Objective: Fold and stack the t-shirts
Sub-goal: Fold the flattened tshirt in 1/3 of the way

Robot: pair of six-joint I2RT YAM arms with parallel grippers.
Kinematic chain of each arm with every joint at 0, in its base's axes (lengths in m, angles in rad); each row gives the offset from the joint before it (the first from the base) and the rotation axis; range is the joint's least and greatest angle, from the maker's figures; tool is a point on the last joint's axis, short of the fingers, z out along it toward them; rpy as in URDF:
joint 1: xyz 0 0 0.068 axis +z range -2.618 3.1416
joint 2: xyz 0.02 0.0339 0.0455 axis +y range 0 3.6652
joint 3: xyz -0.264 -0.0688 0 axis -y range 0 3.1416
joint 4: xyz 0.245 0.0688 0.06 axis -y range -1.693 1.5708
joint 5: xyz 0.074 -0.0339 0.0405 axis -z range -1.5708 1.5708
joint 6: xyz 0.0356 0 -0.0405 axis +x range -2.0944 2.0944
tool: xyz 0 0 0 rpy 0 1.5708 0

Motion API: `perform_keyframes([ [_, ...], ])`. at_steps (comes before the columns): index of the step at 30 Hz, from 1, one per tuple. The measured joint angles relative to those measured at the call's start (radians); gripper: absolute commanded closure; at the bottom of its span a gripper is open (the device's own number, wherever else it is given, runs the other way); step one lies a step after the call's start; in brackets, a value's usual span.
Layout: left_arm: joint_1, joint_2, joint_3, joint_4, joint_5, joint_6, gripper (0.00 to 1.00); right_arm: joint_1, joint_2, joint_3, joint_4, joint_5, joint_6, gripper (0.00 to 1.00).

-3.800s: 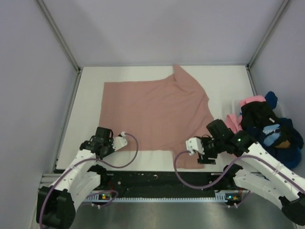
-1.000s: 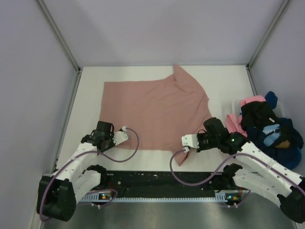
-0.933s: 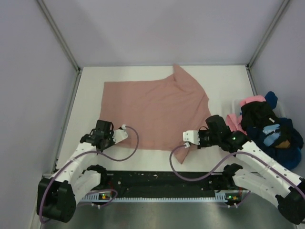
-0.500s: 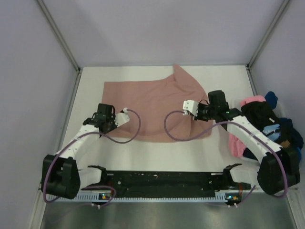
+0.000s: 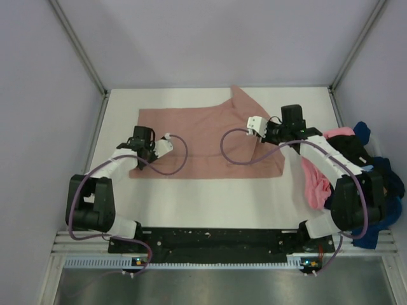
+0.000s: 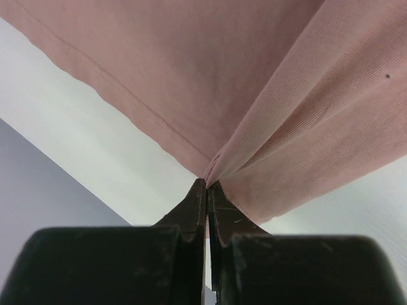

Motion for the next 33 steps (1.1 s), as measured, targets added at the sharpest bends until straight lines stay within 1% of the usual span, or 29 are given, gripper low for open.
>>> perform_keyframes([
  [11, 0.000, 0.116, 0.109, 0.026, -0.003, 0.000, 1.00, -0.059, 0.040, 0.034, 0.000, 0.002, -0.011, 1.00],
  [22, 0.002, 0.232, 0.160, 0.049, -0.034, 0.002, 1.00, -0.063, 0.178, 0.135, 0.006, 0.014, -0.009, 1.00],
  [26, 0.004, 0.259, 0.164, 0.061, -0.048, 0.000, 0.90, -0.063, 0.198, 0.138, 0.006, 0.016, -0.009, 1.00],
  [28, 0.005, 0.273, 0.167, 0.067, -0.058, -0.006, 0.80, -0.063, 0.214, 0.147, 0.005, 0.016, -0.010, 1.00],
  [29, 0.005, 0.282, 0.172, 0.070, -0.066, -0.011, 0.77, -0.063, 0.223, 0.153, 0.005, 0.014, -0.009, 1.00],
  [31, 0.007, 0.303, 0.185, 0.093, -0.095, -0.023, 0.74, -0.063, 0.240, 0.164, 0.009, 0.008, -0.004, 1.00],
  [33, 0.011, 0.332, 0.203, 0.134, -0.143, -0.034, 0.66, -0.063, 0.251, 0.169, 0.016, 0.005, 0.007, 1.00],
])
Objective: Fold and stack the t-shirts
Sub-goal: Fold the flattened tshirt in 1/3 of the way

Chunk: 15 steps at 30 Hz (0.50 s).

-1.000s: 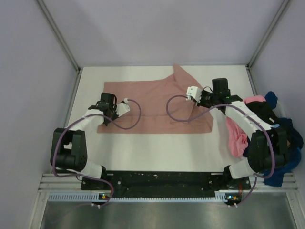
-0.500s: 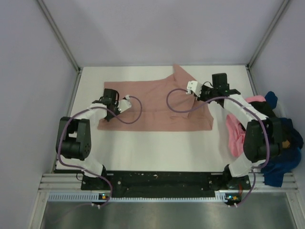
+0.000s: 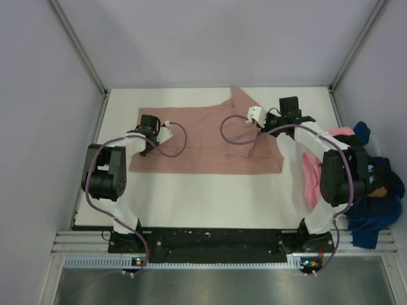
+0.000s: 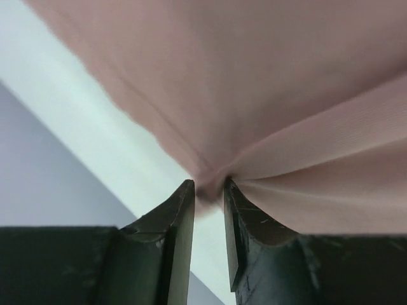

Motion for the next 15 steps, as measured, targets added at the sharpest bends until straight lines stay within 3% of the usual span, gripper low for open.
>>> perform_keyframes([
  [8, 0.085, 0.075, 0.150, 0.074, -0.126, -0.102, 0.52, 0.000, 0.074, 0.059, 0.026, 0.005, 0.102, 0.98],
  [10, 0.104, 0.059, 0.151, 0.082, -0.127, -0.119, 0.51, 0.000, 0.105, 0.085, 0.031, 0.008, 0.141, 0.92],
  [13, 0.106, 0.035, 0.129, 0.089, -0.127, -0.122, 0.50, 0.000, 0.158, 0.134, 0.033, 0.030, 0.214, 0.71],
  [15, 0.105, 0.013, 0.093, 0.093, -0.127, -0.121, 0.48, 0.000, 0.208, 0.186, 0.031, 0.076, 0.285, 0.64],
])
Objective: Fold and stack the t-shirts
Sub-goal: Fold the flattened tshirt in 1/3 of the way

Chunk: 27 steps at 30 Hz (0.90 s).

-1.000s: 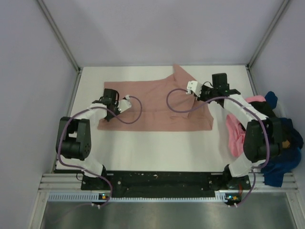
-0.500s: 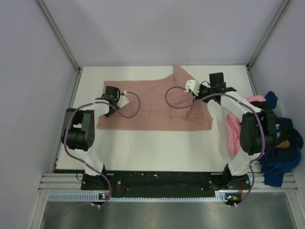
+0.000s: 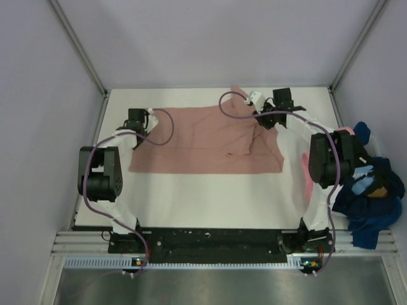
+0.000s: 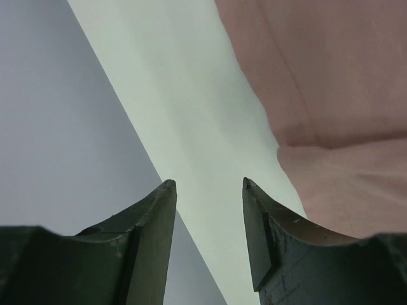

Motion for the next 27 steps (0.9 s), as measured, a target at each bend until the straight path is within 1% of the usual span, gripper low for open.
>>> perform_keyframes([
  [3, 0.000, -0.036, -0.056, -0.005, 0.002, 0.004, 0.45, 0.000, 0.095, 0.113, -0.013, 0.119, 0.129, 0.58],
  [7, 0.002, -0.101, -0.103, -0.031, 0.006, 0.005, 0.44, -0.002, 0.206, 0.298, -0.076, 0.274, 0.319, 0.57],
  [9, 0.003, -0.157, -0.124, -0.048, 0.013, 0.005, 0.43, -0.002, 0.213, 0.359, -0.134, 0.321, 0.421, 0.55],
  [11, 0.005, -0.215, -0.140, -0.070, 0.026, 0.002, 0.43, -0.003, 0.190, 0.383, -0.169, 0.343, 0.523, 0.52],
  [12, 0.005, -0.250, -0.151, -0.082, 0.043, -0.002, 0.44, -0.003, 0.160, 0.371, -0.183, 0.340, 0.587, 0.51],
  [14, 0.006, -0.321, -0.180, -0.107, 0.085, -0.015, 0.51, -0.004, 0.063, 0.292, -0.200, 0.319, 0.718, 0.50],
  [16, 0.006, -0.380, -0.217, -0.125, 0.130, -0.030, 0.57, -0.001, -0.052, 0.185, -0.213, 0.287, 0.834, 0.45],
  [19, 0.005, -0.410, -0.273, -0.136, 0.176, -0.049, 0.63, 0.013, -0.166, 0.058, -0.215, 0.239, 0.961, 0.42],
  [21, 0.005, -0.393, -0.304, -0.143, 0.185, -0.061, 0.64, 0.034, -0.185, 0.005, -0.217, 0.209, 1.016, 0.43],
  [24, 0.005, -0.357, -0.336, -0.143, 0.186, -0.079, 0.63, 0.076, -0.154, -0.040, -0.223, 0.175, 1.080, 0.53],
  [27, 0.005, -0.349, -0.367, -0.144, 0.188, -0.097, 0.62, 0.099, -0.101, -0.051, -0.224, 0.158, 1.122, 0.57],
])
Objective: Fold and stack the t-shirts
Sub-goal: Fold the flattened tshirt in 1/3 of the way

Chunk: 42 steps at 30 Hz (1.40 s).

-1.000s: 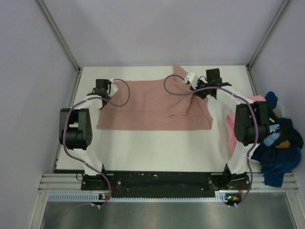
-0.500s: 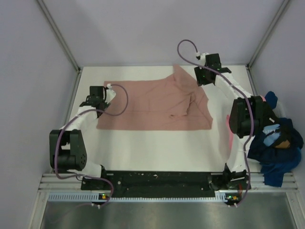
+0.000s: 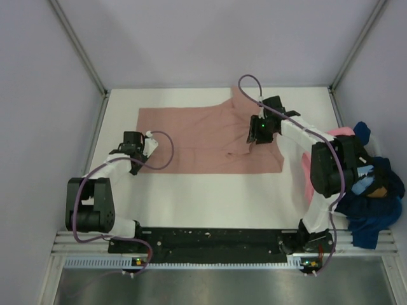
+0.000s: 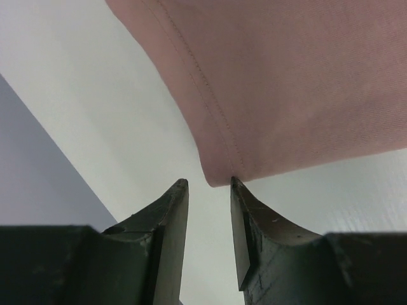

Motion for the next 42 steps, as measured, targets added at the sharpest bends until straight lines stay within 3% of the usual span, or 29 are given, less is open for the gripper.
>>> perform_keyframes([
  [6, 0.000, -0.001, -0.027, 0.011, 0.011, -0.016, 0.61, 0.015, 0.079, 0.000, 0.001, -0.011, 0.035, 0.64],
  [13, 0.000, -0.001, -0.039, 0.017, 0.010, -0.019, 0.61, 0.022, 0.116, 0.000, 0.002, -0.019, 0.052, 1.00],
  [21, 0.000, -0.001, -0.039, 0.022, 0.009, -0.019, 0.61, 0.021, 0.118, 0.014, -0.001, -0.074, 0.053, 1.00],
  [33, 0.000, -0.001, -0.039, 0.032, 0.005, -0.017, 0.61, 0.047, 0.210, 0.220, 0.067, -0.160, 0.080, 1.00],
  [35, 0.000, -0.001, -0.039, 0.032, 0.005, -0.015, 0.61, 0.053, 0.233, 0.237, 0.062, -0.155, 0.087, 0.71],
  [37, 0.000, -0.002, -0.041, 0.034, 0.003, -0.009, 0.61, 0.055, 0.233, 0.233, 0.040, -0.122, 0.095, 0.51],
  [39, 0.000, -0.010, -0.049, 0.035, 0.002, -0.003, 0.60, 0.058, 0.205, 0.194, 0.039, -0.066, 0.090, 0.44],
  [42, 0.000, -0.018, -0.056, 0.035, 0.001, 0.000, 0.58, 0.058, 0.124, 0.099, 0.016, 0.018, 0.074, 0.42],
])
